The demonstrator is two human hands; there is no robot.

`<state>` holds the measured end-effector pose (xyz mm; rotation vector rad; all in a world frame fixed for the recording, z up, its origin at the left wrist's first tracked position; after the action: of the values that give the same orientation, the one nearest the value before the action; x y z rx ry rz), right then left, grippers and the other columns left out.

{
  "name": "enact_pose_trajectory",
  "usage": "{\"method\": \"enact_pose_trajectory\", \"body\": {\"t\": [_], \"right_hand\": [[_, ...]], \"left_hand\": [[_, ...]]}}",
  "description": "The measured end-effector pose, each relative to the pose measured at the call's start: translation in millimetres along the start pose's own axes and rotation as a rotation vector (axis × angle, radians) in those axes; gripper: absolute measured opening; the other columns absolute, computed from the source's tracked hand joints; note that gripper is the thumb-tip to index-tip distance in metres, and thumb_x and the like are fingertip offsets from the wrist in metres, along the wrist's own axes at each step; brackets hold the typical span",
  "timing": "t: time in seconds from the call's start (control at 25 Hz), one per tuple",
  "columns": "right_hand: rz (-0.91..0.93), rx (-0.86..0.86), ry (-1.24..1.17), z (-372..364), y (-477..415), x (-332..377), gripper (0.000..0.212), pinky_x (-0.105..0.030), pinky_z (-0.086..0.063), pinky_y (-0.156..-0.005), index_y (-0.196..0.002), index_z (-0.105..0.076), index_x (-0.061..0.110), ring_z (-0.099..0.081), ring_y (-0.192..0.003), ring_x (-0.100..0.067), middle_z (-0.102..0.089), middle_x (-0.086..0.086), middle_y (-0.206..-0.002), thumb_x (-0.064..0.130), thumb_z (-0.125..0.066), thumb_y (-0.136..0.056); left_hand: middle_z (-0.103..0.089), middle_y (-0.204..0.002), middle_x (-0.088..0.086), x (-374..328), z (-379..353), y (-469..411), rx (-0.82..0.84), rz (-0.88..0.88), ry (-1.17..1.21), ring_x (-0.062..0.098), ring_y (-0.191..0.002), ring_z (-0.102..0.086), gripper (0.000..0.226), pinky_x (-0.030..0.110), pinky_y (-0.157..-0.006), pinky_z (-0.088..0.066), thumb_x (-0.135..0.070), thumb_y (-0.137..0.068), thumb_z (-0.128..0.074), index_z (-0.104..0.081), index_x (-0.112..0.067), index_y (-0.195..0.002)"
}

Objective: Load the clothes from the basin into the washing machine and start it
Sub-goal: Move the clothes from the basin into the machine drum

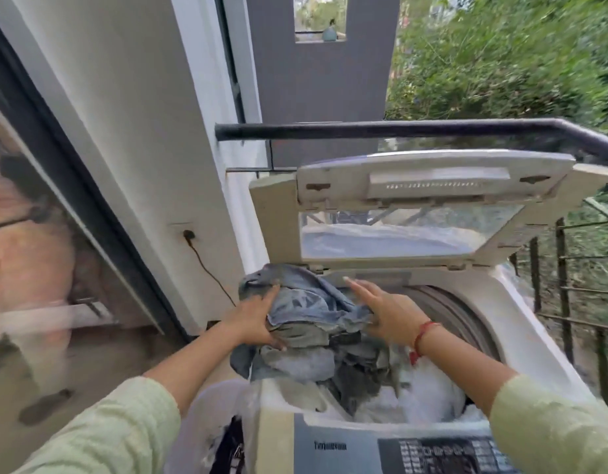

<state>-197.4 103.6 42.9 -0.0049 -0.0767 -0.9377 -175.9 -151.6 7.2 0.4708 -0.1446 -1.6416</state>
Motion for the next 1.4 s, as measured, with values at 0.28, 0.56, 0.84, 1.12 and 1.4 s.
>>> {"method": "enact_pose_trajectory", "body": {"t": [0.28, 0.56, 0.84, 1.12, 1.4], "right_hand": [[0.164, -0.836, 0.142, 103.4, 32.1, 1.3, 0.091, -0.02, -0.024, -0.033, -0.15, -0.002, 0.015, -0.029, -0.032, -0.014, -0.041, 0.005, -0.046, -0.005, -0.05, -0.075], [-0.076, -0.837, 0.094, 124.2, -29.1, -18.8, 0.1, -0.022, -0.019, -0.036, -0.148, -0.013, 0.009, -0.025, -0.038, -0.012, -0.059, -0.009, -0.088, -0.012, -0.063, -0.063], [-0.265, -0.62, 0.103, 112.1, -87.2, -44.9, 0.111, -0.026, -0.034, -0.033, -0.149, 0.003, 0.03, -0.041, -0.037, -0.019, -0.029, -0.019, -0.149, -0.005, -0.067, -0.07], [-0.224, -0.626, 0.184, 99.5, -92.7, -52.9, 0.111, -0.024, -0.03, -0.035, -0.149, 0.004, 0.032, -0.041, -0.038, -0.016, -0.002, -0.013, -0.158, 0.004, -0.072, -0.073], [-0.041, -0.588, -0.16, 81.6, -60.0, -42.7, 0.064, -0.037, -0.055, -0.061, -0.135, -0.044, 0.025, -0.066, -0.084, -0.029, -0.055, -0.003, -0.129, 0.034, -0.071, -0.079]], "left_hand": [[-0.06, -0.12, 0.016, -47.3, 70.4, 15.7, -0.564, -0.161, -0.077, 0.042, -0.09, -0.062, 0.075, 0.04, -0.068, -0.046, -0.017, -0.086, -0.055, -0.015, -0.025, -0.148], [-0.021, -0.15, 0.01, -55.6, 93.2, -1.7, -0.732, -0.129, -0.107, 0.035, -0.063, -0.056, 0.111, 0.031, -0.047, -0.033, -0.002, -0.074, -0.065, 0.014, -0.041, -0.143], [0.011, -0.157, 0.013, -50.5, 123.9, -38.1, -0.678, 0.092, -0.095, 0.031, -0.068, -0.056, 0.105, 0.031, -0.053, -0.039, 0.001, -0.08, -0.055, 0.018, -0.039, -0.144], [0.023, -0.154, 0.013, -45.1, 116.6, -58.3, -0.621, 0.132, -0.143, 0.026, -0.061, -0.046, 0.105, 0.031, -0.053, -0.038, -0.013, -0.08, -0.066, 0.013, -0.038, -0.147], [-0.006, -0.157, 0.009, -35.8, 112.5, -25.4, -0.617, -0.022, -0.058, 0.035, -0.083, -0.062, 0.092, 0.032, -0.059, -0.045, -0.029, -0.077, -0.071, -0.015, -0.031, -0.149]]}}
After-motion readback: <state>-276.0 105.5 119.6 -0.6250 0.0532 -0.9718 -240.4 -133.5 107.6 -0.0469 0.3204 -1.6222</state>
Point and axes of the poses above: each hand's wrist, its own y-axis away from the middle knuckle, its own z-axis out of the back of the hand, x = y × z, the point moved 5 cm from there along -y, towards the middle knuckle
